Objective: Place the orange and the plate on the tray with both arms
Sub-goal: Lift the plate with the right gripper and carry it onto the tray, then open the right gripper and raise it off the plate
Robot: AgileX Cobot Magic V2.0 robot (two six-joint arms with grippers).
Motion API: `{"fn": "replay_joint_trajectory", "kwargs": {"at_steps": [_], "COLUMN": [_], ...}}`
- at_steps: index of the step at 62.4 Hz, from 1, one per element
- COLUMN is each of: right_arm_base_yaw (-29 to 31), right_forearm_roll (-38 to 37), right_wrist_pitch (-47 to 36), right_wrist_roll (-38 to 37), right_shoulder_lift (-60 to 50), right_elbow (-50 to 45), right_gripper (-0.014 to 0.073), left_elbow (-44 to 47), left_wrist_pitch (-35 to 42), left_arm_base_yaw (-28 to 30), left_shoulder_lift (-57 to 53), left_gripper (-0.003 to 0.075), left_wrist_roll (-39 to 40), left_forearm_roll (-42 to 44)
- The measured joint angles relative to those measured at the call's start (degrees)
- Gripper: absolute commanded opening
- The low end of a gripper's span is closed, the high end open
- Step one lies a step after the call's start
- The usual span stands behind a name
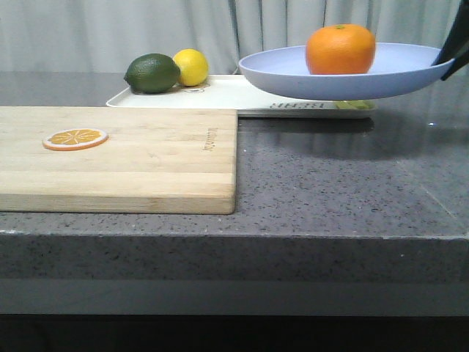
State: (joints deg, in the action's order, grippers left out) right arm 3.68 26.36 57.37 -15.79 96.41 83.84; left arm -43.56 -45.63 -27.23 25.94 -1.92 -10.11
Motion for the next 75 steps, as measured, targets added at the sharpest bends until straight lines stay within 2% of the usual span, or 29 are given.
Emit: {"fn": "replay_joint_trajectory", "kwargs": {"at_steps": [21, 41, 75], "right_arm_base_yaw": [-6.86, -8.59, -8.59], "right_forearm_roll": [-0.09, -2.38, -2.32], "right_wrist_pitch": [1.41, 4.2, 4.74], "right_wrist_roll": [-5.14, -10.24, -10.98], "right_shoulder_lift": [18.05, 32.36, 35.17], "right_elbow": [22.63, 42.18, 44.15], "right_gripper": [-0.0068, -0.0068, -0.0064], "left_elbow": [0.0, 0.0, 0.0], "left_wrist_pitch": [0.0, 0.0, 0.0], "left_arm_base_yaw": [0.0, 0.0, 0.0], "left_shoulder_lift": [0.0, 0.0, 0.0], "left_gripper": [0.0673, 0.0673, 0.0673], "left_wrist_roll": [0.0, 0.0, 0.0], "left_forearm_roll": [0.0, 0.0, 0.0]}}
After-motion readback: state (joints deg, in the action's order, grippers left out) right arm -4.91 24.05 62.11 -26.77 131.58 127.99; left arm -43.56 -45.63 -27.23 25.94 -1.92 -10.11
